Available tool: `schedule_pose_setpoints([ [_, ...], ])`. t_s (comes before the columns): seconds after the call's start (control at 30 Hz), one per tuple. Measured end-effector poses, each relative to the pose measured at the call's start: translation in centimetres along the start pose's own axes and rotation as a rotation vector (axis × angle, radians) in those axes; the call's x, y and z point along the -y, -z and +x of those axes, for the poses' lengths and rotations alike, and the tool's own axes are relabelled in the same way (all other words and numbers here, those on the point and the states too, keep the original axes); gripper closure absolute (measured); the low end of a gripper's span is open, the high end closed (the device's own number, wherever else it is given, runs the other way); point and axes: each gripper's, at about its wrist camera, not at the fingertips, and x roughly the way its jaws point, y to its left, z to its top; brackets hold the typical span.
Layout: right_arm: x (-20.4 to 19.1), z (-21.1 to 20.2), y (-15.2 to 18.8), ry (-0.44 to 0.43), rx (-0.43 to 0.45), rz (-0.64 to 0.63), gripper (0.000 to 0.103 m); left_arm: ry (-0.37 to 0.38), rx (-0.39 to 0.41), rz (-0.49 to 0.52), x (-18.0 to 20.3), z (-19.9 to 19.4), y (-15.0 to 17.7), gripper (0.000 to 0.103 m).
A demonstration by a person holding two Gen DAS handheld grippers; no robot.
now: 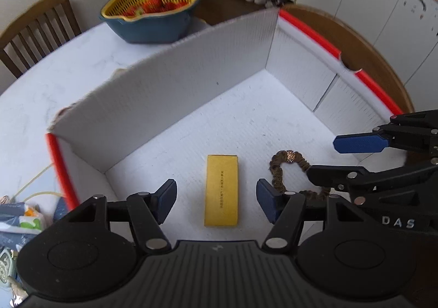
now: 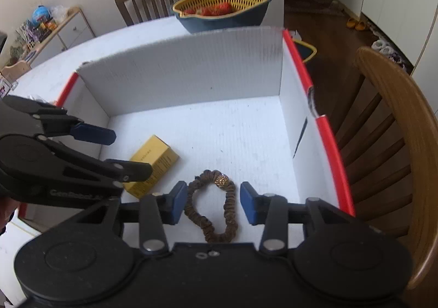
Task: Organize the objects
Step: 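Open left tool releasing yellow box while right tool releases bracelet, then withdraw both tools from the shoebox back over the table clutter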
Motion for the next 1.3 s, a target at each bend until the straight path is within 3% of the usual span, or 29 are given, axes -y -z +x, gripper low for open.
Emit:
schedule_pose_setpoints([
  [0.4, -1.7, -4.6, 1.0, -0.004, 0.129, -0.001, 0.033, 0.014, 0.174, -0.058, -1.5, -5.6, 2.7, 0.034],
  [0.7, -5.8, -7.3, 1.5, -0.022, 0.203, -0.007, 0.023, 0.008, 0.245, -0.073, -4.1, -9.1, 6.0, 0.03],
  [0.83, -8.2, -7.6, 1.8, -0.016, 0.221, -0.015, 0.02, -0.004, 0.282, -0.09, -5.9, -10.8, 7.7, 0.02],
  [0.93, -10.0, -7.7, 2.0, -0.023, 0.233, -0.014, 0.017, -0.01, 0.299, -0.108, -7.6, -12.0, 8.9, 0.02],
  [1.07, -12.6, -8.0, 2.1, -0.018, 0.273, -0.017, 0.014, -0.026, 0.301, -0.133, -10.1, -13.0, 10.7, 0.01],
  [1.3, -16.9, -7.4, 2.2, -0.018, 0.304, -0.044, 0.011, -0.07, 0.292, -0.192, -14.7, -13.7, 14.3, 0.009],
])
